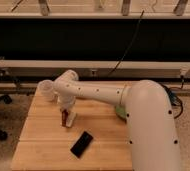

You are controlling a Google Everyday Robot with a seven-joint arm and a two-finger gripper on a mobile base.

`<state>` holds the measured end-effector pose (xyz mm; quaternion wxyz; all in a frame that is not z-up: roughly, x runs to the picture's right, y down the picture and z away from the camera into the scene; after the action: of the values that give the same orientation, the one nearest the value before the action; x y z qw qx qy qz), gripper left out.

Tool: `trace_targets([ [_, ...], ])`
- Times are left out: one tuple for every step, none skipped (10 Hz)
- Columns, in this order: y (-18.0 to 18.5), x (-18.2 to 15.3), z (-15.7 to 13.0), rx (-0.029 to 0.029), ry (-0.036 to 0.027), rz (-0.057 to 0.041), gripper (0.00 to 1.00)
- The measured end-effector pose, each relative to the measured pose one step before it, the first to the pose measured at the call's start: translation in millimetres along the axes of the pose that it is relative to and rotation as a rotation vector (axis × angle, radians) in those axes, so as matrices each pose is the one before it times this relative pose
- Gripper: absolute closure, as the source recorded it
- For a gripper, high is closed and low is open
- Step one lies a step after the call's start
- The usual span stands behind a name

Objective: Place the pepper on the white sponge

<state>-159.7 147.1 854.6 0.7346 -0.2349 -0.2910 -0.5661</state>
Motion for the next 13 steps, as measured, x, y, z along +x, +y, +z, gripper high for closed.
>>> trace_targets([
  [-0.13,0.4,0.75,0.00641,-0.00214,0.00137,0.38],
  [0.29,0.28,0.56,0.00333,-0.00111,0.00175,0.38],
  [0.52,0.43,0.51,0.00303,-0.00083,0.00238,0.38],
  [1.06,0.52,0.67,0.00342,-0.00064,0.0031,0.38],
  [0.87,0.47,0.11,0.00288,0.00059,0.00221,0.38],
  [0.61,0.48,-0.32,0.00239,0.00105,0.00189,0.38],
  [1.32,0.47,0.39,0.00381,-0.00034,0.00378,0.38],
  [1.21,0.69,-0.54,0.00267,0.0009,0.00384,0.38],
  [0.89,0.22,-0.09,0.00262,0.00023,0.0031,0.38],
  [0.68,0.26,-0.15,0.00172,0.00076,0.00204,0.38],
  [0.64,0.37,-1.29,0.00825,0.00345,0.00399,0.38],
  [0.98,0.13,-1.72,0.01126,0.00585,0.00548,0.38],
  [0.94,1.13,-2.81,0.00868,0.00326,0.00444,0.36],
])
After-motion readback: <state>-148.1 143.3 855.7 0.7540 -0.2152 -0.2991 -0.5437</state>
